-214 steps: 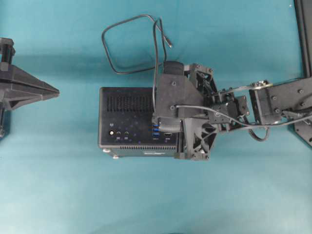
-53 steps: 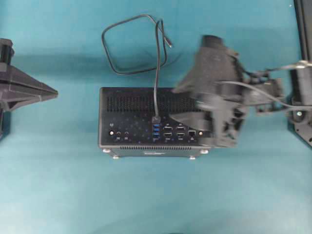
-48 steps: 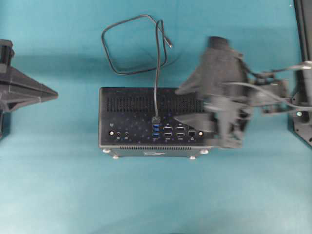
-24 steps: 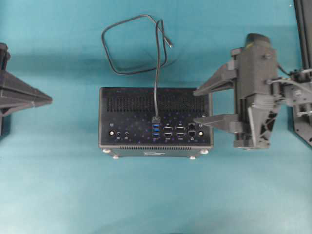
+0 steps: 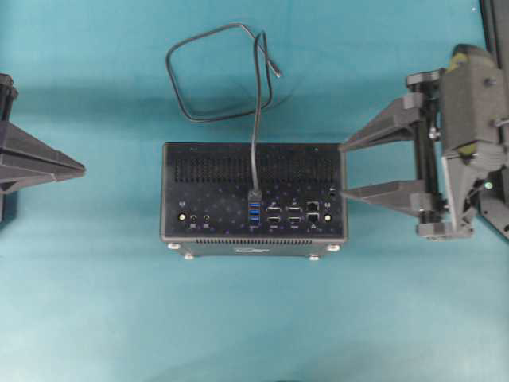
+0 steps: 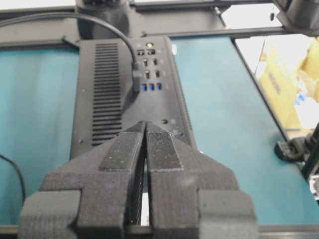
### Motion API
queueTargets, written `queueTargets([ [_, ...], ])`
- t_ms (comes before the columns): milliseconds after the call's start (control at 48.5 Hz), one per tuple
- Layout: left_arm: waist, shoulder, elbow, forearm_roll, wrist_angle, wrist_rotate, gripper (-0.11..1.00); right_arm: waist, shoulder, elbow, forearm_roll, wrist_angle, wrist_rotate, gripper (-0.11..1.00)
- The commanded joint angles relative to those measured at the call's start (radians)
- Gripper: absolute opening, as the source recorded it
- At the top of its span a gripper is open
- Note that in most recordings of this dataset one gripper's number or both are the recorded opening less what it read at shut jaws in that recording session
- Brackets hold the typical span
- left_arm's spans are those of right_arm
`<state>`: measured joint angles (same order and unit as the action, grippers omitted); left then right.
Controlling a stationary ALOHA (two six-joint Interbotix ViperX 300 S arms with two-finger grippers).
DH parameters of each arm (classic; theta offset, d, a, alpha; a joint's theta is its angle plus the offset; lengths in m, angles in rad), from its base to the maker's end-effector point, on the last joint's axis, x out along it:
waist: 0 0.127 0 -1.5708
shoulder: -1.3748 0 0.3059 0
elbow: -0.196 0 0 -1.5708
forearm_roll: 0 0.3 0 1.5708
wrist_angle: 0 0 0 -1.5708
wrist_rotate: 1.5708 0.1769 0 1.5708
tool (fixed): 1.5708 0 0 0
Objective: Insert the USB into the PC box with both arms.
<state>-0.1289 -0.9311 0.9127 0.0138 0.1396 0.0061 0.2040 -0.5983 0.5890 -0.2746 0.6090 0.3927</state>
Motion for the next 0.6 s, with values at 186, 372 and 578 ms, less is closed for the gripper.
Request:
queueTargets([
  [186, -0.003, 0.0, -0.017, 0.003, -0.009, 0.002, 0.0, 0.002, -0.038, 0.02, 0.002, -0.011, 0.011, 0.72],
  [372, -0.003, 0.0, -0.015, 0.003, -0.003, -0.003, 0.0, 0.003, -0.04, 0.023, 0.002, -0.011, 0.009, 0.72],
  [578, -0.003, -0.011, -0.008, 0.003, 0.003, -0.006, 0.0, 0.003, -0.041, 0.028, 0.002, -0.026, 0.009, 0.72],
])
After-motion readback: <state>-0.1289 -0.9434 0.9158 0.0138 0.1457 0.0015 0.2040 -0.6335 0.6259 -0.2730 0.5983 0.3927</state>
